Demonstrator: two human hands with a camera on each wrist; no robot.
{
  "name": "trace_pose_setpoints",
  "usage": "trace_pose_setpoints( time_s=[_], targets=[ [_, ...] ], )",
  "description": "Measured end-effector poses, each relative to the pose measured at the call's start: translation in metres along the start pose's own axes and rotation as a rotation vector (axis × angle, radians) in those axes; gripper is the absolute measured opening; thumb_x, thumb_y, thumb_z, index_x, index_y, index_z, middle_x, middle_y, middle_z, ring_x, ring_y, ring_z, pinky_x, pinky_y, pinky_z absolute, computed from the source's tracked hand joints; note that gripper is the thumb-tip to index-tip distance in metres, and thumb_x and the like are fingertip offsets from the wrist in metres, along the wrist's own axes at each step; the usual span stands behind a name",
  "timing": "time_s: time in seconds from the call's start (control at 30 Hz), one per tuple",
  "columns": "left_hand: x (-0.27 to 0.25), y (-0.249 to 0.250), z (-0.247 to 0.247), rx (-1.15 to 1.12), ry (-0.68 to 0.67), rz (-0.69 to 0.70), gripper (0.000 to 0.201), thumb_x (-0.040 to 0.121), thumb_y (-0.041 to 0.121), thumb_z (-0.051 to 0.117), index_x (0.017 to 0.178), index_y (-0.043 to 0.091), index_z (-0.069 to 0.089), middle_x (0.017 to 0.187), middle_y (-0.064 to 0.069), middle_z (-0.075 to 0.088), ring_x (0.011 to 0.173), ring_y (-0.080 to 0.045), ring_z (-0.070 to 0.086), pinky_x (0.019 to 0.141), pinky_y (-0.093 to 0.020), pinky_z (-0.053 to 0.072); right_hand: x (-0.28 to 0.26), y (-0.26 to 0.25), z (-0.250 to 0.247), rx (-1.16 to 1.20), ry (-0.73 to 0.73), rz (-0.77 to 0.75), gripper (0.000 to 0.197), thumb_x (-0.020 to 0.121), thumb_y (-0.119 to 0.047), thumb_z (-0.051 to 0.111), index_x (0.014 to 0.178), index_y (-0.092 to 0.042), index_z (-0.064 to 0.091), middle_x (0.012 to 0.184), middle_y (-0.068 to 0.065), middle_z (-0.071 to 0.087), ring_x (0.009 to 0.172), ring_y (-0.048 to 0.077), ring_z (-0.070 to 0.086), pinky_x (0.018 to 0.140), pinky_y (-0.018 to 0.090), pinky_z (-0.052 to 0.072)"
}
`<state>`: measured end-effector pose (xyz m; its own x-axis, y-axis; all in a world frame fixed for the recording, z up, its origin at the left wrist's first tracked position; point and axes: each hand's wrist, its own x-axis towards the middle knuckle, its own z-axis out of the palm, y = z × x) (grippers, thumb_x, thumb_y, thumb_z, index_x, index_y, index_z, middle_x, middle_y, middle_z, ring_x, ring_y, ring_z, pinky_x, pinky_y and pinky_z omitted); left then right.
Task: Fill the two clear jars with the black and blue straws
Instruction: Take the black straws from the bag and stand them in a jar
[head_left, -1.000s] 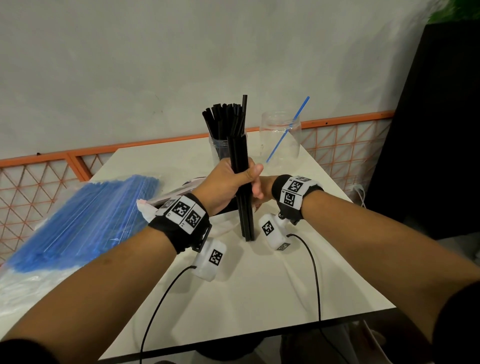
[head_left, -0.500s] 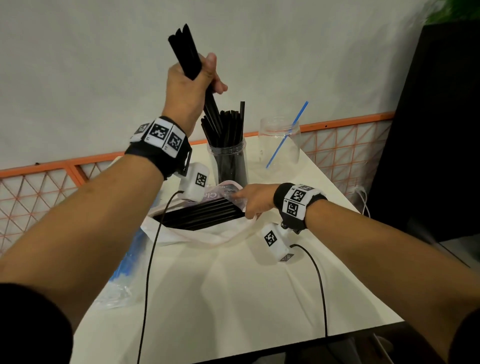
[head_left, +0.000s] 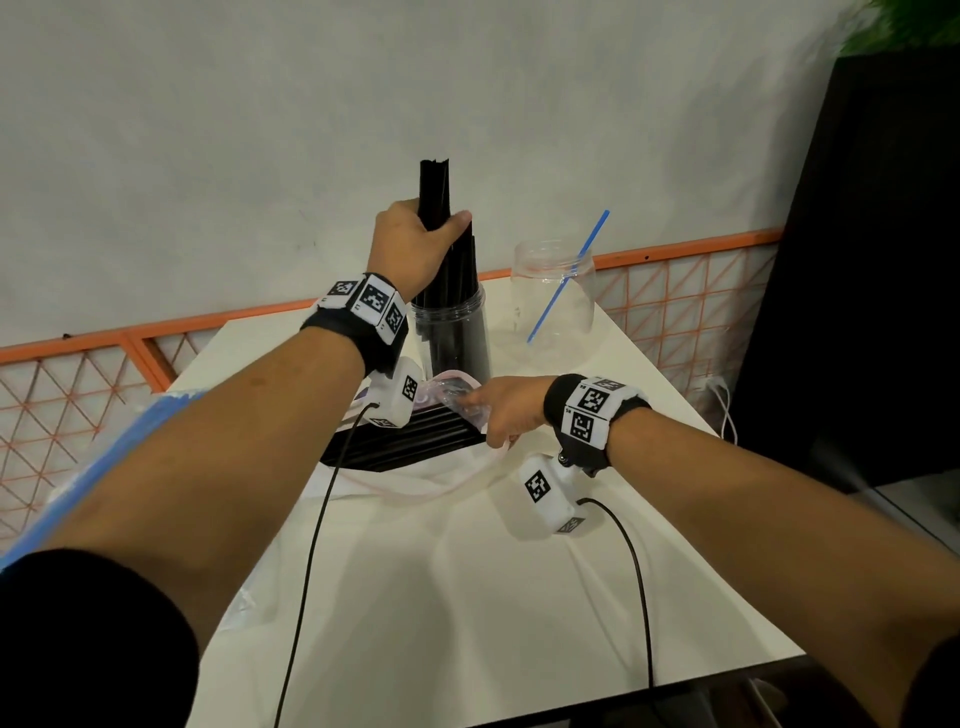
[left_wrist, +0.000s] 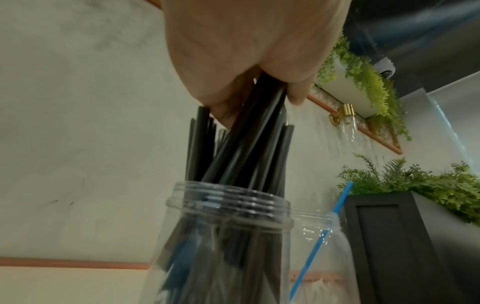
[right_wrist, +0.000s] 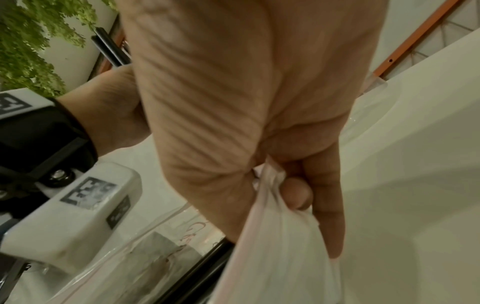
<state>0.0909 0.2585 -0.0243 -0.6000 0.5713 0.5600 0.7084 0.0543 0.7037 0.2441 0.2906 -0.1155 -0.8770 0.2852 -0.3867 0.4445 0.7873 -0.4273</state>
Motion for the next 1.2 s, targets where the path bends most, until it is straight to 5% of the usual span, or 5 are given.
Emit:
trace_pose_setpoints(
  time_s=[0.47,0.6,0.77,0.97,1.2],
  targets=[
    [0.001,-0.001,-0.005,0.406,-0.019,0.286,0.056,0.089,0.015,0.056,0.143,0.019,0.044,0.141,-0.004,0.051,0.127,-0.025,0.048,0.1,-0.039,0.043,0.0,0.0,-0.001,0.028,-0.001,0.003,0.075,0.084,-0.002,0.059,0.151,-0.019,0.03,0.138,0.015,0.05,0.105,0.029,0.065,0.089,0.036,0.056],
    [-0.005,-0.001,0.001,0.719,-0.343,0.199,0.043,0.105,0.038,0.034,0.141,0.019,0.05,0.148,-0.006,0.048,0.141,-0.029,0.035,0.114,-0.049,0.03,0.002,0.002,0.0,0.066,-0.001,-0.002,0.078,0.084,0.0,0.059,0.152,-0.02,0.027,0.142,0.013,0.046,0.105,0.028,0.065,0.087,0.033,0.057],
    [-0.03,0.018,-0.009,0.436,-0.012,0.396,0.026,0.09,0.027,0.058,0.112,0.018,0.068,0.111,-0.002,0.066,0.106,-0.021,0.059,0.092,-0.04,0.049,0.003,0.005,0.001,0.084,-0.005,-0.034,0.08,0.083,0.001,0.06,0.153,-0.021,0.027,0.143,0.013,0.044,0.095,0.023,0.064,0.085,0.032,0.057],
    [-0.095,0.005,-0.007,0.495,-0.755,0.292,0.015,0.076,0.005,0.067,0.078,0.017,0.076,0.071,0.007,0.071,0.066,-0.01,0.066,0.069,-0.028,0.057,0.0,0.007,0.003,0.106,0.043,-0.023,0.052,0.081,0.001,0.063,0.131,-0.005,0.051,0.112,0.014,0.06,0.083,0.021,0.066,0.076,0.029,0.059],
    [-0.124,-0.06,0.011,0.868,-0.879,0.256,0.034,0.073,0.027,0.076,0.107,0.024,0.068,0.103,0.006,0.065,0.088,-0.015,0.058,0.077,-0.028,0.047,-0.007,0.0,0.005,0.074,0.105,-0.057,0.06,0.079,0.002,0.062,0.134,-0.013,0.046,0.111,0.007,0.058,0.085,0.018,0.056,0.064,0.024,0.05]
  ],
)
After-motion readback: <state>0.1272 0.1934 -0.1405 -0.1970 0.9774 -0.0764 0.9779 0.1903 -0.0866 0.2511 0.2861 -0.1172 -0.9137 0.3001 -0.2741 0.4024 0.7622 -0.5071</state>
